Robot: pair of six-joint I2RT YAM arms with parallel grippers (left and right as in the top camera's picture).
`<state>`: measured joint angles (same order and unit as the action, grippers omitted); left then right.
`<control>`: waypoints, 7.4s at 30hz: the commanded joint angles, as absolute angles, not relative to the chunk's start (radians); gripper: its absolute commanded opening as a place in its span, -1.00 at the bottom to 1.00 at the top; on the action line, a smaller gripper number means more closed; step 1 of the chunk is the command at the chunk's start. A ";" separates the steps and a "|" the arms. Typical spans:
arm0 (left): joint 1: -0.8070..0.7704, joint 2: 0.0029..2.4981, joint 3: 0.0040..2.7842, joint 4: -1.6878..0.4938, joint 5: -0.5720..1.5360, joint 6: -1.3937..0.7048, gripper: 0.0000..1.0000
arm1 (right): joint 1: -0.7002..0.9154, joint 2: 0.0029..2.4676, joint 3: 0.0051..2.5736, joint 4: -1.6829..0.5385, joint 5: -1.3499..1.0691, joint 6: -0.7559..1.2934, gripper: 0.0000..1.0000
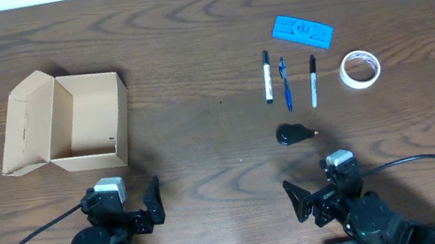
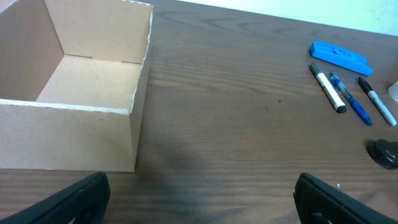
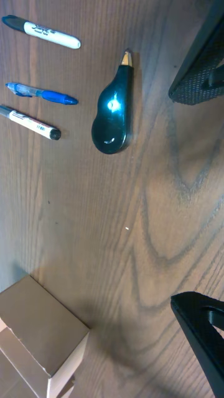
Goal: Pack container
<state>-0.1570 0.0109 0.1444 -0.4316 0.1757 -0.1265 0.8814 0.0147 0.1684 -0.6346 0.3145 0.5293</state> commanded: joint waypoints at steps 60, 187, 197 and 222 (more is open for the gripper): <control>-0.150 0.004 0.124 -0.429 0.165 -0.112 0.91 | 0.877 0.006 0.163 -0.635 0.329 0.515 0.99; -0.390 1.433 1.245 -0.860 0.588 1.194 -0.89 | 0.876 0.006 0.163 -0.635 0.329 0.515 0.98; -0.393 1.483 1.245 -0.897 0.555 1.306 -0.89 | 0.876 0.006 0.163 -0.635 0.329 0.515 0.98; -0.442 1.584 1.223 -0.807 0.356 1.170 -0.89 | 0.877 0.006 0.163 -0.635 0.329 0.515 0.98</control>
<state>-0.4267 1.5803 1.2343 -0.8104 0.3706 1.1854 0.8814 0.0143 0.1669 -0.6346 0.3145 0.5293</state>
